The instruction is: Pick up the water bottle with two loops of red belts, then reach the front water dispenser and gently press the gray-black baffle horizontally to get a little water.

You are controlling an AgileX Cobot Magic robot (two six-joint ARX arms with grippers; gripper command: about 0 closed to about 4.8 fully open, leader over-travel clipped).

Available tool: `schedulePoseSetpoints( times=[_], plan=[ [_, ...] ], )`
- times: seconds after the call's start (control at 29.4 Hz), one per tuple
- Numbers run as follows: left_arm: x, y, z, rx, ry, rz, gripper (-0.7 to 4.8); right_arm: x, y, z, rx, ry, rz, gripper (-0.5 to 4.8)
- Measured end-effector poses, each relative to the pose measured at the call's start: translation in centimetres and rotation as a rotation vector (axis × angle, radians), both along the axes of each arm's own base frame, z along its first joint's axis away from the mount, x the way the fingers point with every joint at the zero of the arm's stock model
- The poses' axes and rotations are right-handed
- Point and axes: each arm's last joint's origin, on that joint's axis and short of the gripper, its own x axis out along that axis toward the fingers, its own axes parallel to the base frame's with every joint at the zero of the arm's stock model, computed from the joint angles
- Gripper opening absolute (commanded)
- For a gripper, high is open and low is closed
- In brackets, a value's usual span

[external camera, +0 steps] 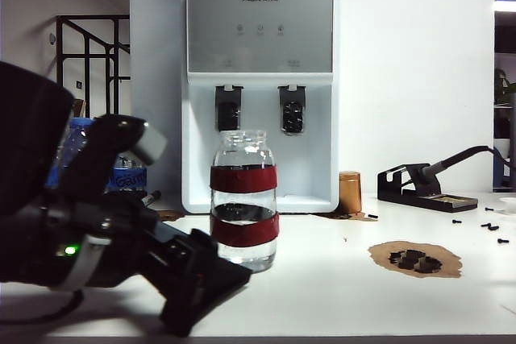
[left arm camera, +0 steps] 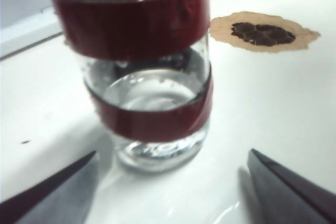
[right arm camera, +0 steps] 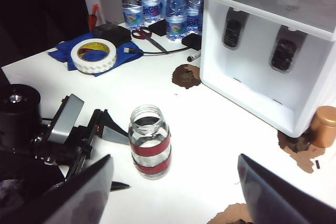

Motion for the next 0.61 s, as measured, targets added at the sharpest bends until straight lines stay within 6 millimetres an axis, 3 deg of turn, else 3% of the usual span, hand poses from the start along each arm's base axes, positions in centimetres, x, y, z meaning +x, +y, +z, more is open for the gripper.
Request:
schedulePoseSetpoints(
  times=[0.14, 0.2, 0.34, 0.41, 0.44, 0.48, 0.54, 0.61],
  plan=[
    [0.7, 2.0, 0.0, 0.039, -0.019, 0.145, 0.87, -0.1, 0.0, 0.1, 0.0, -0.011, 0.018, 3.82],
    [1.7, 3.6, 0.2, 0.069, -0.045, 0.287, 0.24, -0.5, -0.1, 0.2, 0.01, -0.027, 0.033, 3.82],
    [3.5, 6.3, 1.2, 0.125, -0.078, 0.544, -0.04, -1.6, -0.3, 0.9, 0.022, -0.087, 0.038, 3.81],
    [5.2, 7.5, 3.2, 0.088, -0.161, 0.677, -0.05, -2.2, -0.5, 1.2, 0.014, -0.132, 0.022, 3.81],
    [6.0, 8.1, 4.4, 0.056, -0.208, 0.743, -0.05, -2.5, -0.6, 1.3, 0.005, -0.155, 0.002, 3.79],
    [7.2, 9.8, 7.2, -0.016, -0.313, 0.869, -0.05, -3.1, -0.9, 1.7, -0.017, -0.209, -0.046, 3.7],
    [7.7, 11.5, 10.8, -0.105, -0.434, 0.967, -0.04, -3.8, -1.3, 1.9, -0.035, -0.263, -0.104, 3.55],
    [7.4, 12.5, 13.8, -0.172, -0.527, 1.002, -0.04, -4.2, -1.5, 1.9, -0.045, -0.288, -0.146, 2.57]
  ],
)
